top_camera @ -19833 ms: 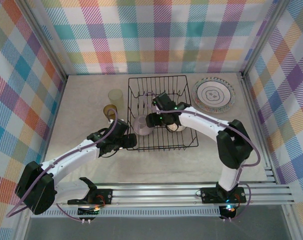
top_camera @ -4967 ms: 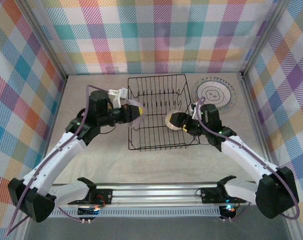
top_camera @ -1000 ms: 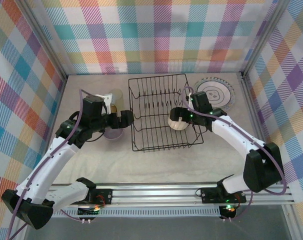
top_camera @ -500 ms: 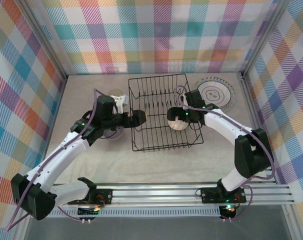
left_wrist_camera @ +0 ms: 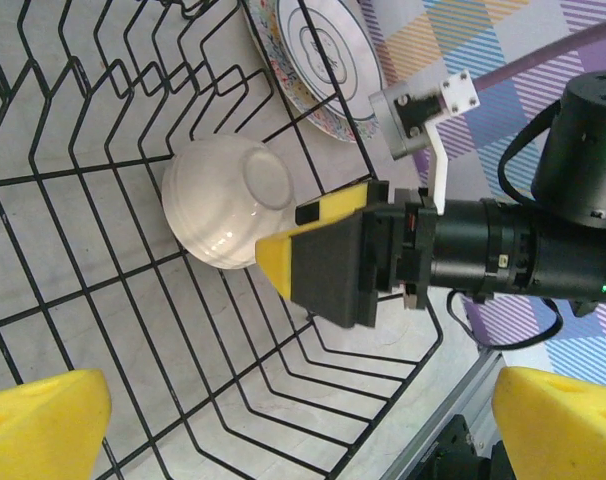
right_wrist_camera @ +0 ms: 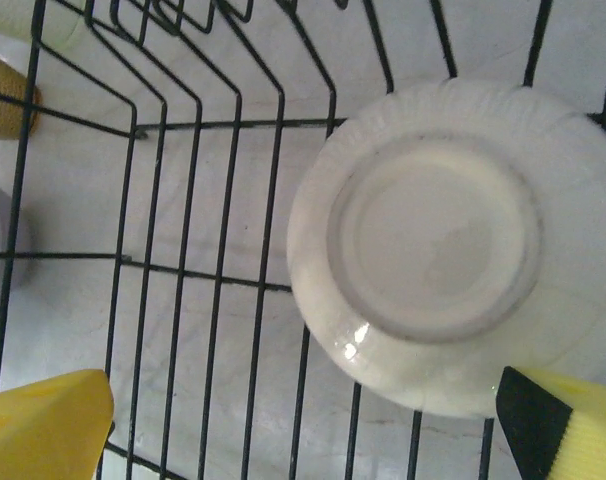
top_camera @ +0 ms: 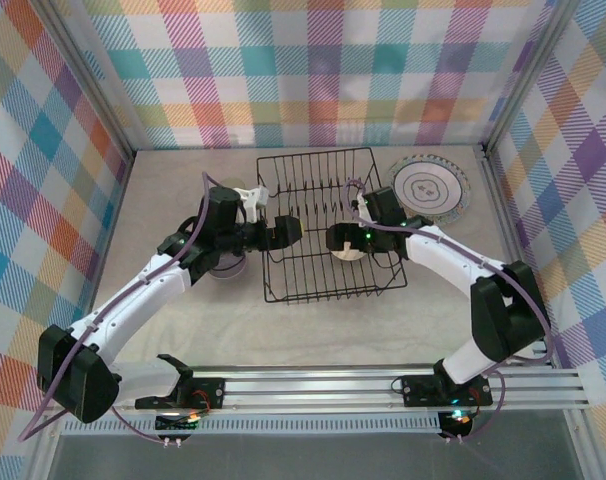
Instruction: Unload the mixed dishes from the dish rack
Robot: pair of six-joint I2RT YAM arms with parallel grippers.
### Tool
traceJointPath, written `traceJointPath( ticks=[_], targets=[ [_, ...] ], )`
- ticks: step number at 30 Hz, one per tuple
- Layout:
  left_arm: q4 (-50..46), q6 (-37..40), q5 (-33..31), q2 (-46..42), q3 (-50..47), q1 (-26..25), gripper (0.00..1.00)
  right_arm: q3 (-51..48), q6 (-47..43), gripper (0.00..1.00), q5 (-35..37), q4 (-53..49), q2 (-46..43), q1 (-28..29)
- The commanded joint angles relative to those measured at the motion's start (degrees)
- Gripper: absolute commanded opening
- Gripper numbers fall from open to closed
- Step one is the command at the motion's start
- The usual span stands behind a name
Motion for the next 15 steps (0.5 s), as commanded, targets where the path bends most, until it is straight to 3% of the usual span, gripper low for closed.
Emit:
traceJointPath(
  ticks=[1,15],
  targets=[
    [2.53,-0.76,1.44,0.4,-0.6,-0.46,0.98,1.11,-1.14,0.99,2.22,-0.78,-3.19,0.1],
    [3.69,-1.44,1.23,-2.09,-2.84,-0.46,1.0,15.85,-5.79,0.99,4.59,-4.93,10.23,-0.87]
  ],
)
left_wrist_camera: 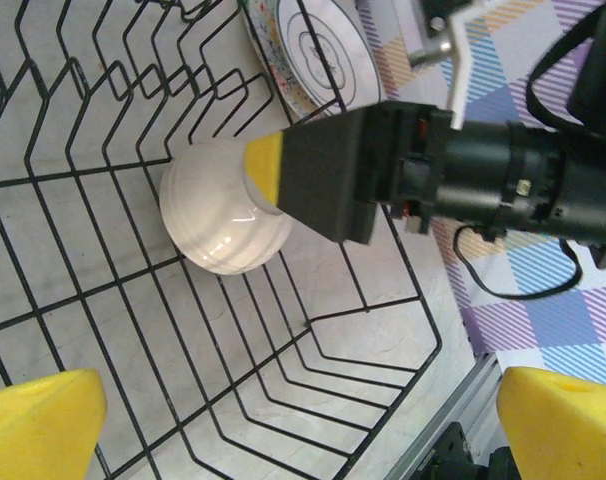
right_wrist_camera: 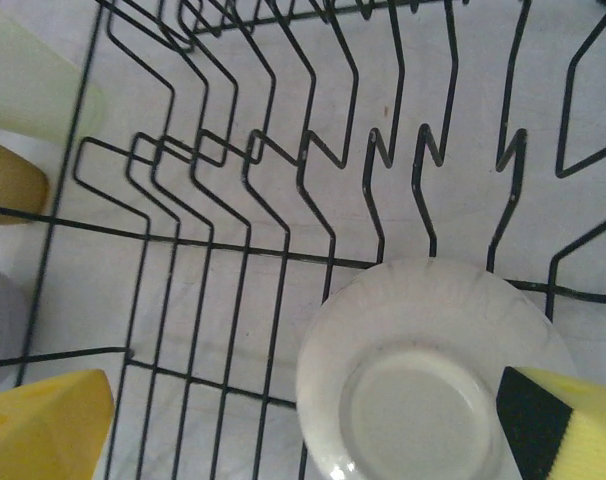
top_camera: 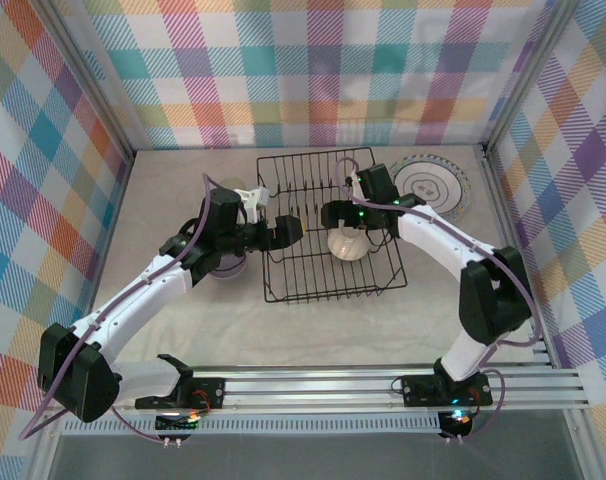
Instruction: Unload the mixed dishes from the dish rack
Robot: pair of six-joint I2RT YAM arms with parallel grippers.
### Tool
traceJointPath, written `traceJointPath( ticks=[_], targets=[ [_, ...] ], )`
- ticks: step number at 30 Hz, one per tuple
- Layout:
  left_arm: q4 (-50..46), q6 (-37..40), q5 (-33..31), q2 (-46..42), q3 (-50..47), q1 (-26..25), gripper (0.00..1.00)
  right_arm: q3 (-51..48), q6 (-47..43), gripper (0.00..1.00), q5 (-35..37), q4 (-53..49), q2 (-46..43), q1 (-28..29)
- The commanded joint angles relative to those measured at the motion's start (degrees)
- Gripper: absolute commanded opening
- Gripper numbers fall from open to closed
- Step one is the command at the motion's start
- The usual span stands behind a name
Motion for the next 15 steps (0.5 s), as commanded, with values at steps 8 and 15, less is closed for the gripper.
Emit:
traceJointPath(
  ticks=[8,15],
  targets=[
    [3.93,-0.71,2.18,-1.85,-2.63,-0.45,1.0,3.22,-2.82,0.99,-2.87,-1.74,4.37,-0.64],
    [5.39,-0.74,3.26,-0.02,-2.88,-0.37,1.0,-2.18,-0.93,0.99,-8.21,1.3,2.91,-0.4]
  ],
)
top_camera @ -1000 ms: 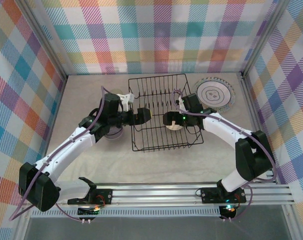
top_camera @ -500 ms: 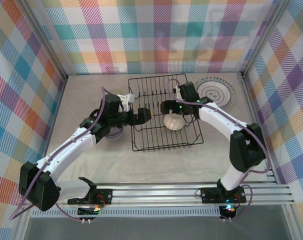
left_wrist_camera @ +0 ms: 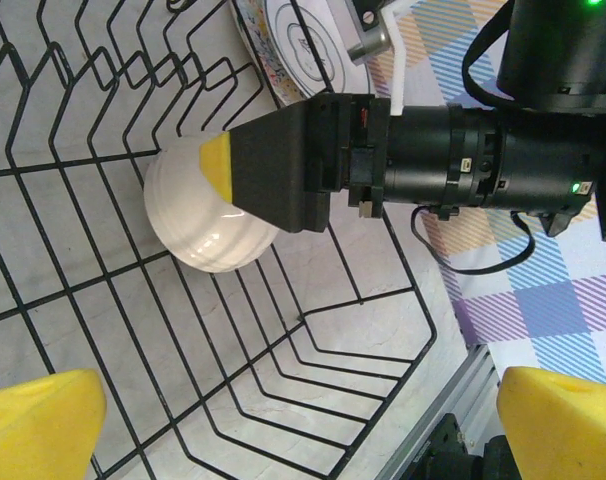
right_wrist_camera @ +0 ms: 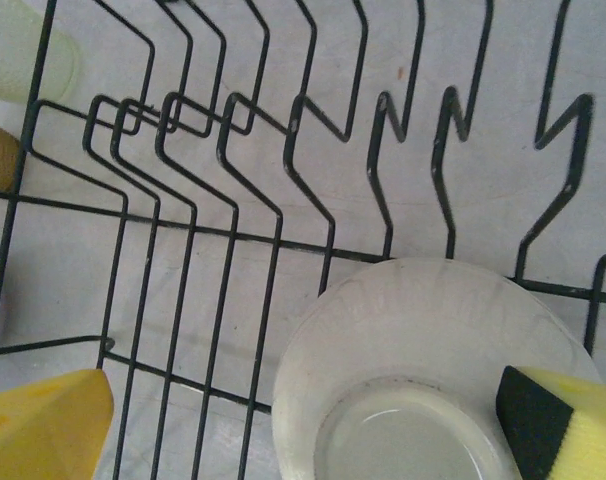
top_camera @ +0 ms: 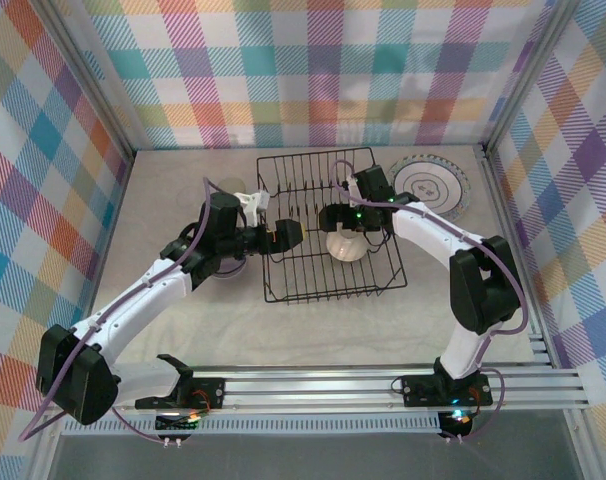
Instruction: Unload the mixed dishes from the dish rack
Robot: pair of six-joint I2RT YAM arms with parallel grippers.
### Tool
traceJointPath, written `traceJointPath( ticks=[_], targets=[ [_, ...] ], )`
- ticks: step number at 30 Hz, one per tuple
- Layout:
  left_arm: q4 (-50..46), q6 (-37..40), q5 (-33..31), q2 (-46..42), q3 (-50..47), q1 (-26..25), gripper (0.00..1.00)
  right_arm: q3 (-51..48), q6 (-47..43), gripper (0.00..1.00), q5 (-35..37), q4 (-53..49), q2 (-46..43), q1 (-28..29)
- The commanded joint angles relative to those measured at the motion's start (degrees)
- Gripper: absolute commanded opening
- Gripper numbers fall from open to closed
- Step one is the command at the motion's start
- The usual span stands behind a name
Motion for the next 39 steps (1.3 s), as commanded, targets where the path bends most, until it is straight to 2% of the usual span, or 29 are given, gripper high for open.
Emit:
traceJointPath(
  ticks=[1,10,19,24,28,30,33,39],
  targets=[
    [2.59,-0.58,1.79,0.72,-0.53,-0.37,1.0,-3.24,0.67,0.99,-4.39,0.95,-1.08,0.13],
    [2.93,-0.58,1.72,1.3,-0.89,-0.11,1.0,-8.98,2.13,0.99,-6.75,2.65,-6.76,0.92],
    [2.52,-0.12,4.48,5.57,2.3,-0.16,1.0,-8.36,4.76,0.99,0.21,-3.07,-13.88,0.03],
    [0.79,1.14,4.72,9.73,5.58,-0.28,1.0,-13.28,8.85,0.99,-4.04,-3.07,-17.4,-2.74],
    [-0.56,2.49,5.29,15.03,9.57,-0.63,1.0,-15.74,10.32,0.99,-5.88,-2.9,-18.61,-2.77],
    [-4.2,4.47,3.7,18.27,12.76,-0.72,1.0,-17.37,11.19,1.0,-6.41,-2.51,-18.99,-2.88],
    [-9.37,6.88,2.63,22.45,16.57,-0.9,0.99,-19.71,12.06,0.97,-7.53,-1.26,-19.03,-2.86],
    [-10.24,7.89,2.51,26.91,18.56,-0.91,0.98,-21.38,13.47,0.92,-8.5,-0.28,-17.17,-2.86]
  ],
)
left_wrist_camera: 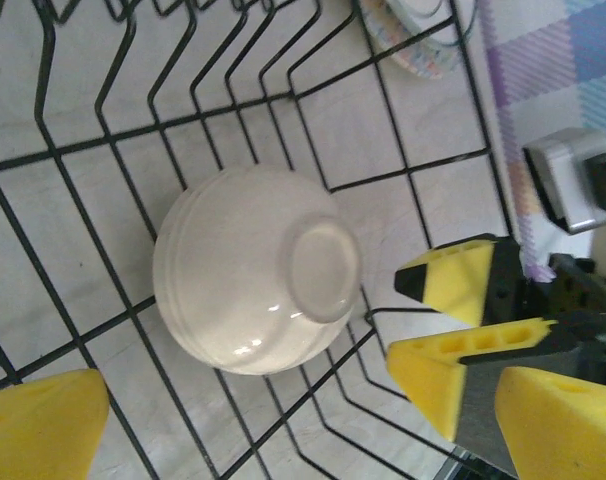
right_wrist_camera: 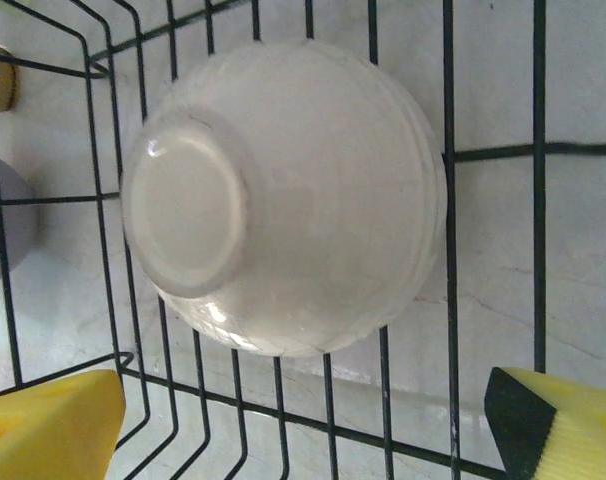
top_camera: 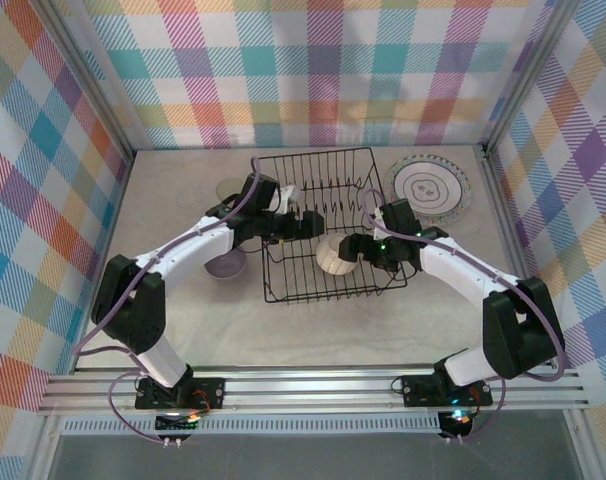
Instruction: Unload the mixed dishes from the dish rack
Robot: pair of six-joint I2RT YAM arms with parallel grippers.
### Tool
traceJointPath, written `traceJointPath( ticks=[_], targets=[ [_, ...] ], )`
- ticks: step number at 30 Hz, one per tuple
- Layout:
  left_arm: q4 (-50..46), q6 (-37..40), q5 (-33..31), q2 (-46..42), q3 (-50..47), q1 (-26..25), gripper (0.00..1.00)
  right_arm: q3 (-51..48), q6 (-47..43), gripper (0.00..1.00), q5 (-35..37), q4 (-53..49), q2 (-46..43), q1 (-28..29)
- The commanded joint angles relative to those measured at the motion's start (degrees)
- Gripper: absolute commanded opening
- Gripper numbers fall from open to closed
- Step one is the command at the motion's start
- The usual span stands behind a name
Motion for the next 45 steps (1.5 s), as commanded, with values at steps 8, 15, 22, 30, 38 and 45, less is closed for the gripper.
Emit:
traceJointPath(
  ticks=[8,15,22,30,38,45],
  targets=[
    [-3.23,2.15,-0.35,5.06,3.55,-0.51,0.97,1.1,5.32,0.92,-2.24,1.05,3.7,0.09],
    [-2.91,2.05,-0.02,5.96,3.52,-0.54,0.96,0.05,9.48,0.9,-2.57,3.84,4.52,-1.16],
    [-2.24,2.1,0.48,6.93,3.35,-0.5,0.96,0.37,11.19,0.9,-4.53,5.06,2.28,-2.28],
    [0.81,0.65,0.97,6.43,0.75,-0.59,0.96,1.86,11.98,0.89,-4.72,5.81,5.43,-3.47],
    [3.2,-0.1,2.6,7.41,0.47,-0.59,0.95,0.86,12.94,0.84,-5.65,7.69,7.56,-3.51],
    [5.71,-1.74,3.78,7.99,-0.12,-0.5,0.98,-1.47,13.69,0.79,-5.16,9.27,7.22,-3.47]
  ],
)
